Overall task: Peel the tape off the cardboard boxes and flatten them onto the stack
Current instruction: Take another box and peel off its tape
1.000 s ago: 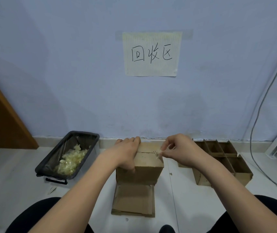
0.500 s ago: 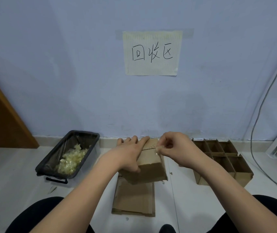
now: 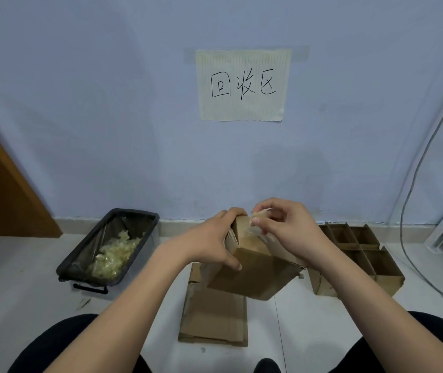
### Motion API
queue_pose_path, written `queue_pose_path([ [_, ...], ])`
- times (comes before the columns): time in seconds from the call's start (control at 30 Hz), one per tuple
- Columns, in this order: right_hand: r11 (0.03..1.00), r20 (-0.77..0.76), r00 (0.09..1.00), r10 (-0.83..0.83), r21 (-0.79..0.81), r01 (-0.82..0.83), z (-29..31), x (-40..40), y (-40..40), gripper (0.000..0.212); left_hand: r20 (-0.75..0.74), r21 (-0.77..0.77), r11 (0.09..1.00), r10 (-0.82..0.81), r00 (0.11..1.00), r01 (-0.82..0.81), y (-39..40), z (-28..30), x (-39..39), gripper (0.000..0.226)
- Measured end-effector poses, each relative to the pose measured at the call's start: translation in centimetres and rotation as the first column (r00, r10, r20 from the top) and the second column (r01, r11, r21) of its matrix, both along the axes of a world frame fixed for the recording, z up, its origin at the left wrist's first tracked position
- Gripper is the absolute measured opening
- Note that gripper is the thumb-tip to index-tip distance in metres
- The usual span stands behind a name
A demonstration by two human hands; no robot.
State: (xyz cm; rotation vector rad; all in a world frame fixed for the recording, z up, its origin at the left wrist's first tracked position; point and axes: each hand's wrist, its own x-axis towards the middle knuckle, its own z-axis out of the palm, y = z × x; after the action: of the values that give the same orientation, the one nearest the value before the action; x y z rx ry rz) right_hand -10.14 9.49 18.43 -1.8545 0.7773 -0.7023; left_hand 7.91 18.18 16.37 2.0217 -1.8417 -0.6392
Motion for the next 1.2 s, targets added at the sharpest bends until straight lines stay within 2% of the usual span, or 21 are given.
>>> queue_pose_path([
  [0.07, 1.0, -0.013, 1.0, 0.004, -0.021, -0.004, 0.1, 0.1, 0.0, 0.01, -0.01, 0.008, 1.0, 0.004, 1.0, -0.004, 0.1, 0.0, 0.0, 0.102],
  [0.23, 0.992, -0.172, 0.977, 0.124, 0.042, -0.118, 0.4, -0.3, 0.1, 0.02, 0.006, 0.026, 1.0, 0.017, 1.0, -0.017, 0.1, -0.3, 0.7, 0.102],
  [0.43, 0.995, -0.237, 0.97, 0.058, -0.062, -0.075, -0.1, 0.0, 0.0, 0.004, -0.005, 0.035, 0.999, 0.024, 1.0, -0.024, 0.0, -0.1, 0.9, 0.103],
  [0.53, 0.989, -0.24, 0.97, 0.028, -0.137, -0.062, 0.0, 0.1, 0.1, 0.013, 0.0, 0.041, 0.999, 0.017, 1.0, -0.017, 0.1, 0.1, 0.8, 0.103],
  [0.63, 0.968, -0.27, 0.962, 0.045, -0.228, -0.109, -0.2, 0.3, 0.1, 0.03, -0.007, 0.047, 0.999, 0.005, 1.0, -0.004, 0.2, 0.3, 0.6, 0.102],
  [0.7, 0.938, -0.317, 0.948, 0.032, -0.317, -0.138, -0.7, 0.6, 0.1, 0.03, -0.017, 0.046, 0.999, 0.008, 1.0, -0.008, 0.2, 0.4, 0.5, 0.101],
  [0.83, 0.93, -0.301, 0.953, -0.022, -0.357, -0.091, -0.9, 0.9, 0.1, 0.008, -0.014, 0.061, 0.998, 0.02, 1.0, -0.019, 0.3, 0.6, 0.9, 0.099],
  [0.97, 0.937, -0.275, 0.959, -0.069, -0.348, -0.032, -0.5, 0.9, -0.3, 0.014, -0.02, 0.061, 0.997, 0.039, 0.999, -0.037, 0.6, 0.8, 1.3, 0.101],
  [1.07, 0.938, -0.323, 0.942, -0.088, -0.346, -0.031, -0.4, 0.7, -0.3, 0.02, -0.035, 0.067, 0.997, 0.036, 0.999, -0.034, 0.6, 1.0, 1.3, 0.101],
  [1.2, 0.963, -0.203, 0.978, -0.041, -0.27, -0.016, -0.6, 0.5, -0.4, 0.016, -0.055, 0.056, 0.997, 0.048, 0.997, -0.045, 0.6, 1.3, 1.5, 0.099],
])
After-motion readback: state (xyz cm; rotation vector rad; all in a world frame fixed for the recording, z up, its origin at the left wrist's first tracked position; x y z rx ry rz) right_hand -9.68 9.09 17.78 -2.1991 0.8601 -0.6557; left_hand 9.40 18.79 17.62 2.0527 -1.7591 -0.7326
